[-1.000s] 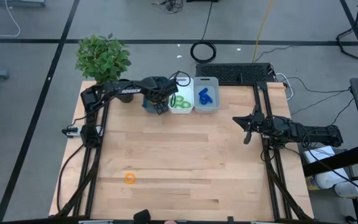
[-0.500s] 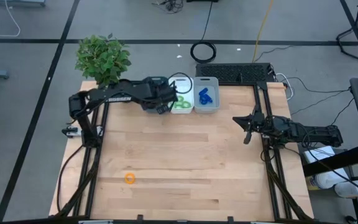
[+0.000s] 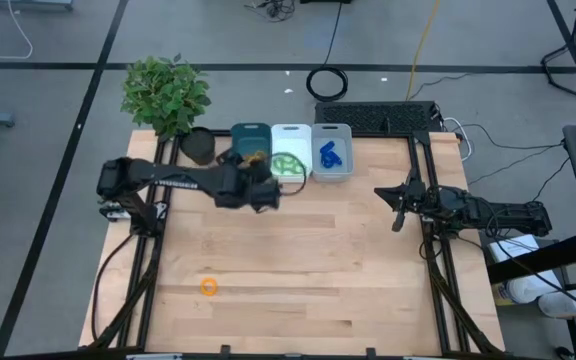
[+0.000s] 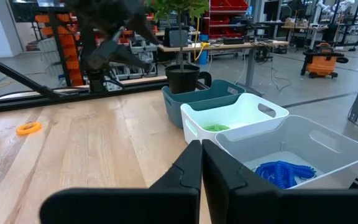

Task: Sort spring keychains
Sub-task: Put the yellow spring keychain in the blue bin

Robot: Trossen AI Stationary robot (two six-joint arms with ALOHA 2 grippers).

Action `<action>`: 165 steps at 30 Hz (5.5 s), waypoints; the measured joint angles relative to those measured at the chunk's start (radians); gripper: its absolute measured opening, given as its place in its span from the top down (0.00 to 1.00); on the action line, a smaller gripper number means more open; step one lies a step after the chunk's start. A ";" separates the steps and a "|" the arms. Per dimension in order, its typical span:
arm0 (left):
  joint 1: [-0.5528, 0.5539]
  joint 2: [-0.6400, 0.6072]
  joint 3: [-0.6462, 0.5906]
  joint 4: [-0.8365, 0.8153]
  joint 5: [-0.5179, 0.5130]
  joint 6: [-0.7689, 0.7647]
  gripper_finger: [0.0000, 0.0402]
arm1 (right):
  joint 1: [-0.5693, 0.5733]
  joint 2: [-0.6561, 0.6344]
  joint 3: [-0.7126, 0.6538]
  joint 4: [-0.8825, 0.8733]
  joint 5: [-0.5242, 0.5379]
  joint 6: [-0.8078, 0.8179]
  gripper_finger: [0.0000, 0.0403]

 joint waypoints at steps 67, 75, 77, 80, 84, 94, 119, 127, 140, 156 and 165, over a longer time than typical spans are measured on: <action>-0.690 -0.047 -0.586 0.389 0.832 -0.862 0.47 | 0.000 0.000 0.000 0.000 0.000 0.000 1.00; -0.670 -0.038 -0.588 0.444 0.850 -0.823 0.73 | 0.000 0.000 0.000 0.000 0.000 0.000 1.00; -0.662 -0.038 -0.589 0.458 0.852 -0.799 0.82 | 0.000 0.000 0.000 0.000 0.000 0.000 1.00; -0.633 -0.037 -0.590 0.465 0.868 -0.757 0.94 | 0.000 0.000 0.000 0.001 0.000 0.000 1.00; -0.582 -0.039 -0.590 0.467 0.873 -0.678 0.96 | 0.000 0.000 0.000 0.001 0.000 0.000 1.00; -0.400 -0.159 -0.594 0.418 0.575 -0.417 0.99 | 0.000 0.000 0.000 0.000 0.000 0.000 1.00; 0.215 -0.193 -0.270 0.280 0.373 0.378 0.99 | 0.000 0.000 0.000 0.000 0.001 0.000 1.00; 0.314 -0.094 -0.093 0.237 0.359 0.566 0.99 | 0.000 0.000 0.000 0.000 0.000 0.000 1.00; 0.481 0.029 0.195 0.116 0.524 0.811 0.99 | 0.000 0.000 0.000 0.001 0.000 0.000 1.00; 0.664 0.267 0.423 0.015 0.714 0.952 0.99 | 0.000 0.000 0.000 0.001 0.000 0.000 1.00; 0.681 0.403 0.423 0.005 0.752 0.941 0.99 | 0.000 0.000 0.000 0.001 0.000 0.000 1.00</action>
